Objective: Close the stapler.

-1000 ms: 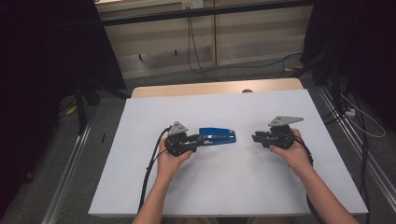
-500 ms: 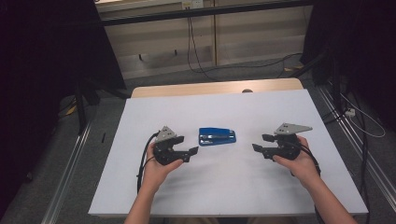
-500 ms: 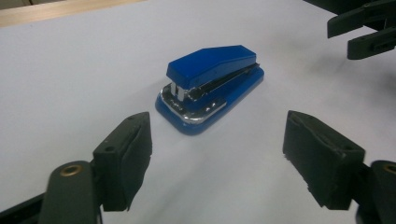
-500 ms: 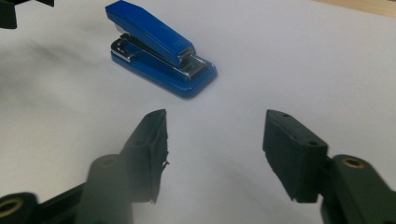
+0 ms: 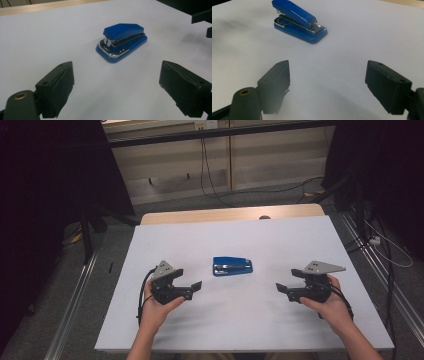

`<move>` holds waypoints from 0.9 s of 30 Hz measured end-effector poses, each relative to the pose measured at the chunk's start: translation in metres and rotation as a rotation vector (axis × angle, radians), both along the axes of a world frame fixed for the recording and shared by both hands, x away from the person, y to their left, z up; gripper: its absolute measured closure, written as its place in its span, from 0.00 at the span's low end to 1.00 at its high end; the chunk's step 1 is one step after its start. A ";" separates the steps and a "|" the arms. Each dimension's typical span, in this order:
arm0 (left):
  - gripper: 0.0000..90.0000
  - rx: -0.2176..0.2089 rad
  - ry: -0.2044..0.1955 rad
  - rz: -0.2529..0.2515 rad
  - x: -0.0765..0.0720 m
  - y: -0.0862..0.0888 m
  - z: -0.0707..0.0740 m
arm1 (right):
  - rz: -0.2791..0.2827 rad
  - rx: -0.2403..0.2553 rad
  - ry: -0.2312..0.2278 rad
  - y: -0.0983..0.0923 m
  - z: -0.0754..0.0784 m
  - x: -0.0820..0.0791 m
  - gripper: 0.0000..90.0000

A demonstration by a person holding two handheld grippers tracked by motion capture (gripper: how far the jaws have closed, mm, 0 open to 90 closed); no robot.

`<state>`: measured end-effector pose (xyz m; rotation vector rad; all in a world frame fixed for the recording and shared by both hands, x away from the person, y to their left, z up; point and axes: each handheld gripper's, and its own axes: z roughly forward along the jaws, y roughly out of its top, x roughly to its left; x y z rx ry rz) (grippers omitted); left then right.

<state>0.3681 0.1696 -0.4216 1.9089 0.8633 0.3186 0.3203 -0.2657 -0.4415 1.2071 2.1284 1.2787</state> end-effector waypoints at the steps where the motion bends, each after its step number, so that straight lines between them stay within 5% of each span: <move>1: 0.13 -0.002 -0.002 0.005 -0.001 0.002 0.000 | -0.001 0.002 0.001 0.000 -0.001 -0.001 0.21; 27: 0.09 0.014 0.001 0.020 -0.036 0.059 -0.007 | 0.035 -0.022 0.001 -0.008 -0.011 -0.038 0.16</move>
